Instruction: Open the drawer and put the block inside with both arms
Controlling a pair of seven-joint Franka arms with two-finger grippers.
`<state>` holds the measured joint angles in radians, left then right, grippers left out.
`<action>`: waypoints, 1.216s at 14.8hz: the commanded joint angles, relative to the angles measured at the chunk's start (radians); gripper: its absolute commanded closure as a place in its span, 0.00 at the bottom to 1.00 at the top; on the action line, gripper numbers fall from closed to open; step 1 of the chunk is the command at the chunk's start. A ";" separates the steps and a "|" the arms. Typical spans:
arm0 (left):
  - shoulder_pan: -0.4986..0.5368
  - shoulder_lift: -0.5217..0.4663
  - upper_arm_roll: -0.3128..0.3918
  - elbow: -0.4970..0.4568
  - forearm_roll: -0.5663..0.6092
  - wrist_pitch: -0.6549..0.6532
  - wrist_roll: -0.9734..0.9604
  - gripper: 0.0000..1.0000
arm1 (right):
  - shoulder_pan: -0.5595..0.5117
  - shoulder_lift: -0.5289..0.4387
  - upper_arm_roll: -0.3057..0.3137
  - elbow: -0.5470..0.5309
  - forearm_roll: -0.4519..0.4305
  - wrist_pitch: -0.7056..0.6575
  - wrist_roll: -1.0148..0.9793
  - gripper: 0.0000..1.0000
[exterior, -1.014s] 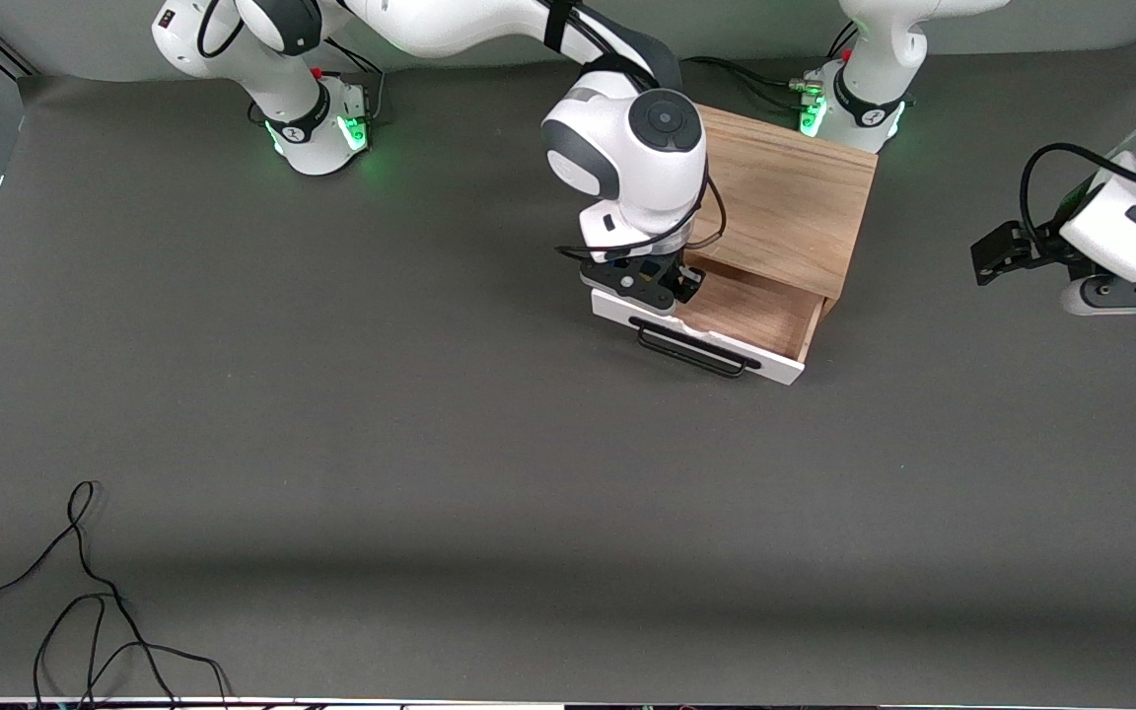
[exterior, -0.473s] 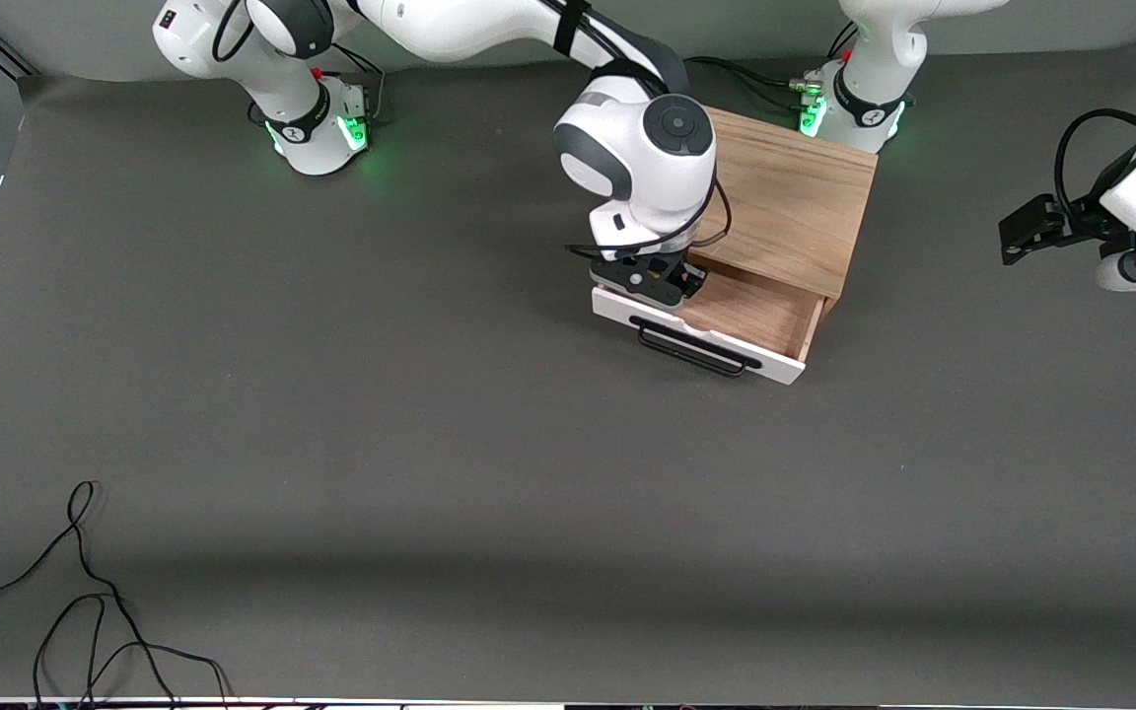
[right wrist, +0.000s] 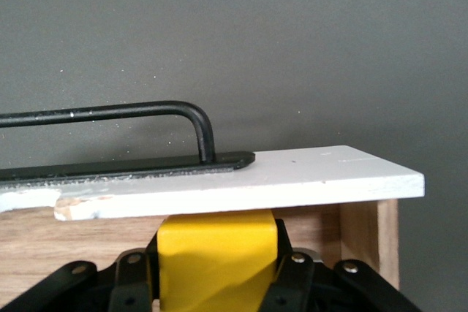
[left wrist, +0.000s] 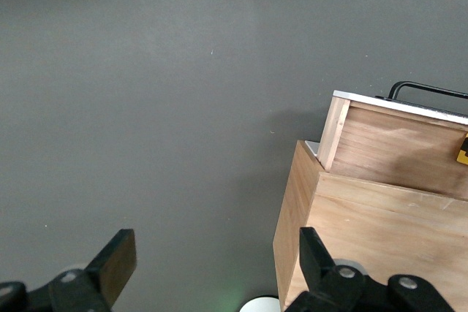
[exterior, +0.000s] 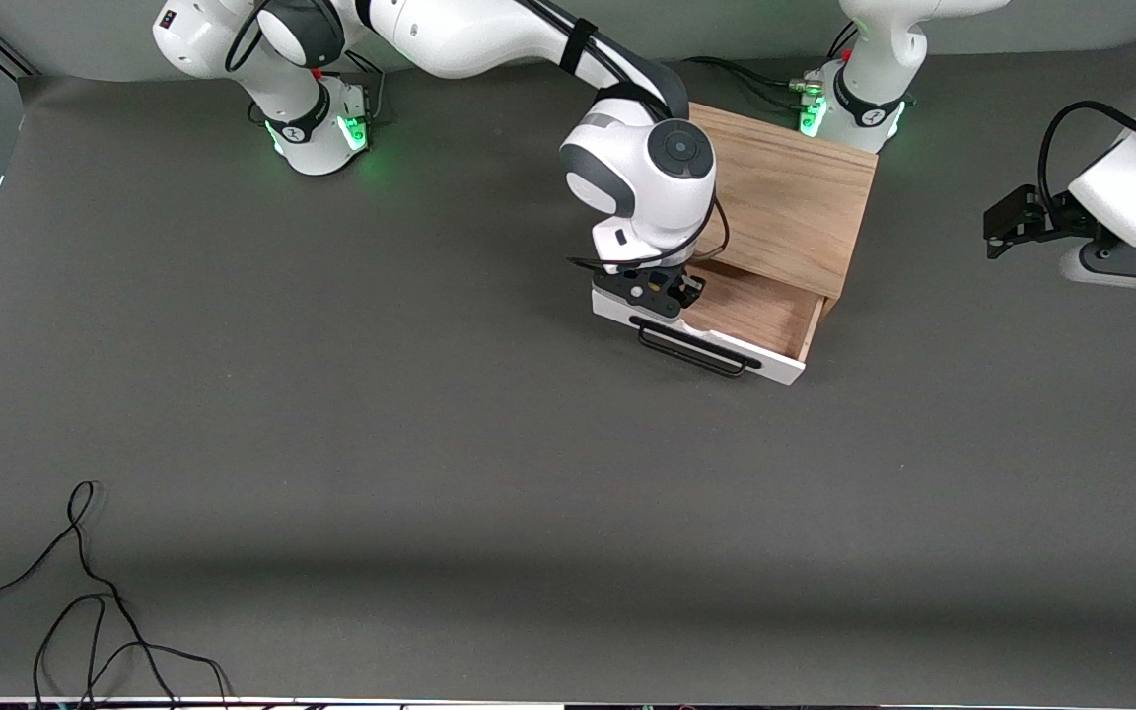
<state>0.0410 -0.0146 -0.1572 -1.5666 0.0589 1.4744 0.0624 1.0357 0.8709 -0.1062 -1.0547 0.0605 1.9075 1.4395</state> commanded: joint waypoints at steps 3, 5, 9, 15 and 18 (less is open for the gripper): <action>-0.080 -0.018 0.083 -0.009 0.001 -0.005 0.020 0.01 | 0.004 0.007 -0.004 0.036 0.015 -0.002 0.018 0.00; -0.108 -0.018 0.114 -0.009 0.001 -0.008 0.020 0.01 | 0.001 -0.021 -0.007 0.041 0.016 -0.028 0.016 0.00; -0.104 -0.013 0.110 -0.009 -0.005 0.001 0.019 0.00 | -0.022 -0.165 -0.010 0.050 0.031 -0.184 0.007 0.00; -0.101 -0.012 0.110 -0.010 -0.007 0.004 0.022 0.00 | -0.144 -0.357 -0.020 0.038 0.051 -0.435 -0.216 0.00; -0.096 -0.012 0.110 -0.010 -0.007 0.001 0.024 0.00 | -0.242 -0.444 -0.030 0.004 0.039 -0.545 -0.445 0.00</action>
<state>-0.0459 -0.0149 -0.0599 -1.5677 0.0565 1.4735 0.0656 0.8431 0.4988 -0.1276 -0.9834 0.0867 1.4061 1.1356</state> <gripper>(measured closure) 0.000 0.000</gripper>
